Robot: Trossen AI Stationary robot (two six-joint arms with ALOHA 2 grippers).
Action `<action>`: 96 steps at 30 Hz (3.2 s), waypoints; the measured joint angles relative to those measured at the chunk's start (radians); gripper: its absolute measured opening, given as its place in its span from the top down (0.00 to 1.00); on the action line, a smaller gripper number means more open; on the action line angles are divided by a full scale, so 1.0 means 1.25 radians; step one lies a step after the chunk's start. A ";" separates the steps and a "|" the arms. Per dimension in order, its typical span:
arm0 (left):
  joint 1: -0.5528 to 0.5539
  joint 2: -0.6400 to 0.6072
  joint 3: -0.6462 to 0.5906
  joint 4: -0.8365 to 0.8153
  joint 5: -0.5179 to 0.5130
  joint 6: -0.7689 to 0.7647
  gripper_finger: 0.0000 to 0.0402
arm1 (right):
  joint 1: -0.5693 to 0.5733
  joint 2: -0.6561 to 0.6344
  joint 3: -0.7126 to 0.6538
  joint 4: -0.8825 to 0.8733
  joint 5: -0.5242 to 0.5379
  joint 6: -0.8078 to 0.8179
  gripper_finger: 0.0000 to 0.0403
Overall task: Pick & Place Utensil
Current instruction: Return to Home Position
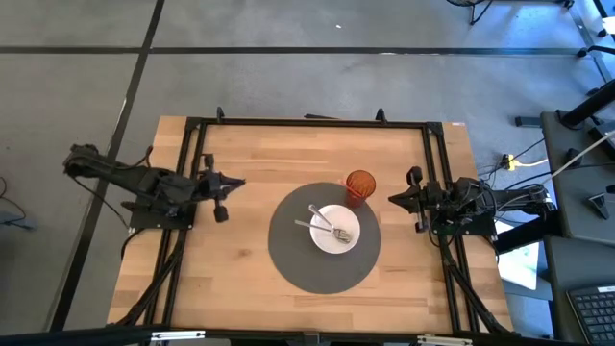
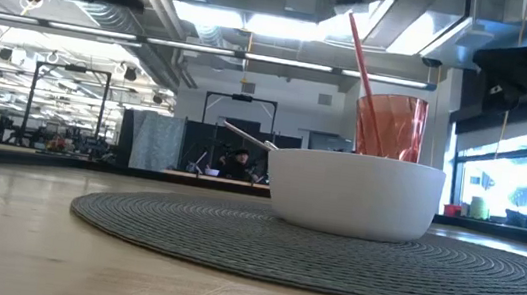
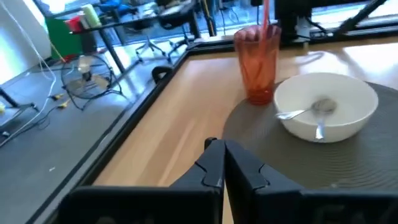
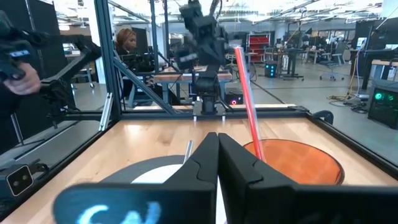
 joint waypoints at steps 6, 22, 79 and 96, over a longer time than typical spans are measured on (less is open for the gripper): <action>0.028 -0.160 -0.149 0.246 0.146 0.091 1.00 | 0.000 0.000 0.000 0.016 -0.001 -0.013 0.99; 0.023 -0.428 -0.204 0.160 0.224 0.178 1.00 | 0.002 0.000 0.000 0.012 -0.006 0.008 0.99; 0.252 -0.429 -0.363 0.186 0.532 0.091 1.00 | 0.000 0.000 -0.016 0.030 0.044 0.019 0.99; 0.252 -0.428 -0.363 0.187 0.519 0.099 1.00 | 0.000 0.000 -0.016 0.065 0.044 -0.019 0.90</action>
